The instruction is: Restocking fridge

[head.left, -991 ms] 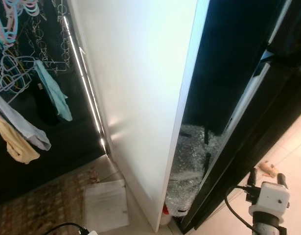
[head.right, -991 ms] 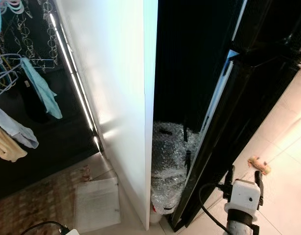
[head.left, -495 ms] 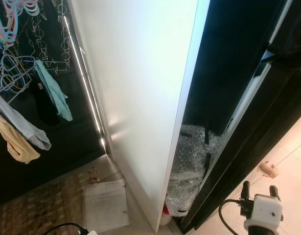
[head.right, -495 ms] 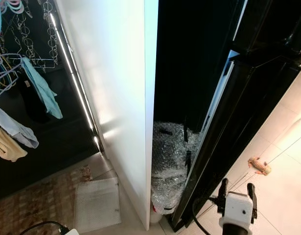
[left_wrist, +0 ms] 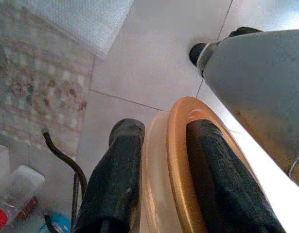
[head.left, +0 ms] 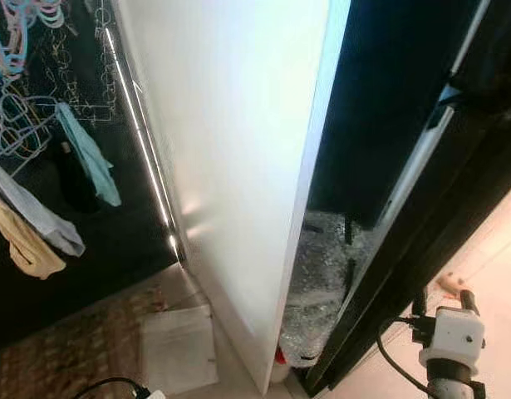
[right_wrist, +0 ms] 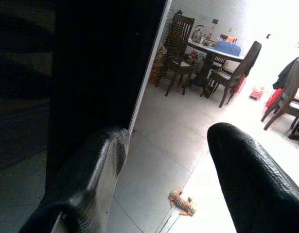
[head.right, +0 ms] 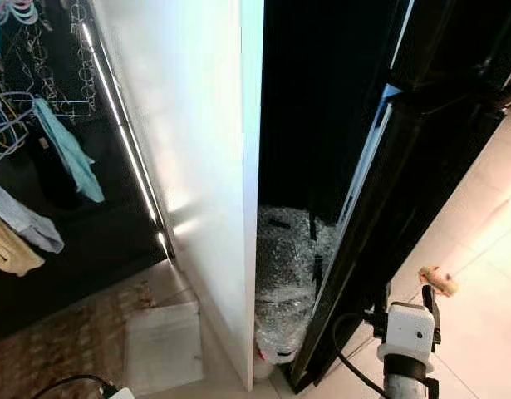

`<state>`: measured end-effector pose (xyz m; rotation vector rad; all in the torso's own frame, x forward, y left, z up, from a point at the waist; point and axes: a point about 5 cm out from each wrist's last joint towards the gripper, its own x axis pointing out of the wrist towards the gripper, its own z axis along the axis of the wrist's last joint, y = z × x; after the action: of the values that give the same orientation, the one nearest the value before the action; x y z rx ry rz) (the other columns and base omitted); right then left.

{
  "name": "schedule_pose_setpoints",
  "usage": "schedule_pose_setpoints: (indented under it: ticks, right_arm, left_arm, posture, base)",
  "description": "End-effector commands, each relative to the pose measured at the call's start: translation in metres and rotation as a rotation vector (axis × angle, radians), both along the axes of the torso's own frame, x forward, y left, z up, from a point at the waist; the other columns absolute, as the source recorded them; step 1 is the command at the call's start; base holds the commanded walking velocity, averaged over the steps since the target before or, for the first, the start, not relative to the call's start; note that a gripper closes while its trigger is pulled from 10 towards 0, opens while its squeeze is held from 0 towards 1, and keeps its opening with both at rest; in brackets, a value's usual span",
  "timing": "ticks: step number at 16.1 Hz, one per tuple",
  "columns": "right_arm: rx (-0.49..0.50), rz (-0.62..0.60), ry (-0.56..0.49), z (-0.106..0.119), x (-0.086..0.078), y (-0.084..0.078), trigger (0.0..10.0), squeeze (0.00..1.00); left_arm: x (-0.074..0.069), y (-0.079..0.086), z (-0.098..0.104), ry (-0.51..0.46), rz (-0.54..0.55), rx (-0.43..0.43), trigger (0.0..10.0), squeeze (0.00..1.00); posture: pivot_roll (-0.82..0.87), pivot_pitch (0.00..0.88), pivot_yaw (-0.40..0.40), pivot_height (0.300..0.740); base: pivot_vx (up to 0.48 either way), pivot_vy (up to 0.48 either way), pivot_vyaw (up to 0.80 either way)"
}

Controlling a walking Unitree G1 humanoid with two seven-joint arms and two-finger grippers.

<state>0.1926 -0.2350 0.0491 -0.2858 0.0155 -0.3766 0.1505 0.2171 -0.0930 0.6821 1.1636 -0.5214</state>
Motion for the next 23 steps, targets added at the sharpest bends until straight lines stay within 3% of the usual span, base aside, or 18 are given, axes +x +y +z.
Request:
schedule_pose_setpoints:
  ticks: [1, 6, 8, 10, 13, 23]
  right_arm:
    - [-0.002, 0.030, -0.004, 0.002, 0.006, 0.004, 10.0, 0.00]
    - [-0.021, 0.034, -0.007, 0.004, 0.010, 0.003, 10.0, 0.00]
    - [0.030, -0.002, 0.056, -0.011, -0.001, 0.001, 10.0, 0.00]
    - [0.011, 0.086, 0.118, -0.021, -0.009, 0.012, 10.0, 0.00]
    - [0.024, 0.076, 0.114, -0.022, -0.012, 0.013, 10.0, 0.00]
    - [-0.043, 0.087, 0.007, 0.003, 0.020, 0.004, 10.0, 0.00]
  left_arm:
    - [-0.001, 0.003, 0.000, 0.007, -0.002, 0.009, 10.0, 0.00]
    - [-0.001, 0.002, 0.000, 0.009, 0.001, 0.007, 10.0, 0.00]
    - [-0.002, 0.002, 0.000, 0.008, 0.004, 0.005, 10.0, 0.00]
    - [-0.002, 0.002, 0.000, 0.010, 0.001, 0.005, 10.0, 0.00]
    - [-0.001, 0.002, 0.000, 0.010, -0.002, 0.005, 10.0, 0.00]
    - [-0.001, 0.001, 0.000, 0.000, 0.002, 0.002, 10.0, 0.00]
  posture:
    - [-0.16, 0.000, 0.002, 0.723]
    - [-0.16, 0.000, 0.000, 0.723]
    - [-0.16, 0.000, 0.000, 0.723]
    - [-0.17, 0.000, 0.003, 0.723]
    - [-0.17, 0.000, 0.002, 0.723]
    - [-0.16, 0.000, -0.003, 0.723]
  base:
    - [0.000, 0.000, 0.00]
    - [0.000, 0.000, 0.00]
    - [0.000, 0.000, 0.00]
    - [0.000, 0.000, 0.00]
    - [0.000, 0.000, 0.00]
    - [0.000, 0.000, 0.00]
